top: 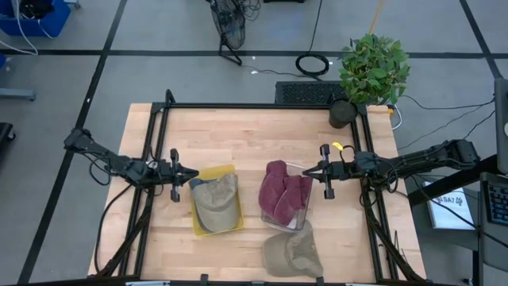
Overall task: Pick & Place hat
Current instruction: Put the brown cap into the yellow bin
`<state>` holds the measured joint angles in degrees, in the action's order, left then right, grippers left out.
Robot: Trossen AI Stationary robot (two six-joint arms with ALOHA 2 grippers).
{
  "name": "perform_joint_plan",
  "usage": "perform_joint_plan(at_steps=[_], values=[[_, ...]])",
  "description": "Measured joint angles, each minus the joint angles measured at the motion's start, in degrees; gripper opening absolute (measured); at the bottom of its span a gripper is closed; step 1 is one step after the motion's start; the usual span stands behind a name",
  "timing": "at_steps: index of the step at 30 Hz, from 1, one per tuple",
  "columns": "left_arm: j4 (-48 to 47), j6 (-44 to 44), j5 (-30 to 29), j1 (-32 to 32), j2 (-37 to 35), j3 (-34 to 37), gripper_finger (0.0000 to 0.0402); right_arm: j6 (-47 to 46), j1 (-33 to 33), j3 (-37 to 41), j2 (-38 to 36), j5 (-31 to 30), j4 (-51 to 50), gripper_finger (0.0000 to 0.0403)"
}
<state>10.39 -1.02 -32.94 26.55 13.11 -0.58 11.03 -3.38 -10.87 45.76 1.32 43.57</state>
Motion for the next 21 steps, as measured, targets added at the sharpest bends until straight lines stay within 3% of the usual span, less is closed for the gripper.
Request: perform_joint_plan(at_steps=[10,13,18,21], values=[[0.0,1.0,-0.1,0.0,0.1,0.0,0.003,-2.3,-2.0,-2.4,0.0,0.0,1.1,0.0],[0.7,-0.4,-0.1,0.0,0.1,0.0,0.003,-0.4,-6.0,-10.3,0.1,-1.4,-13.4,0.0],[1.9,-4.6,-0.1,0.0,0.1,0.0,0.003,1.1,-16.5,-27.6,6.1,-21.6,-39.9,0.0],[1.9,-4.9,-0.1,0.0,0.1,-0.1,0.0031,-1.0,-22.2,-36.8,11.2,-28.7,-52.1,0.0]])
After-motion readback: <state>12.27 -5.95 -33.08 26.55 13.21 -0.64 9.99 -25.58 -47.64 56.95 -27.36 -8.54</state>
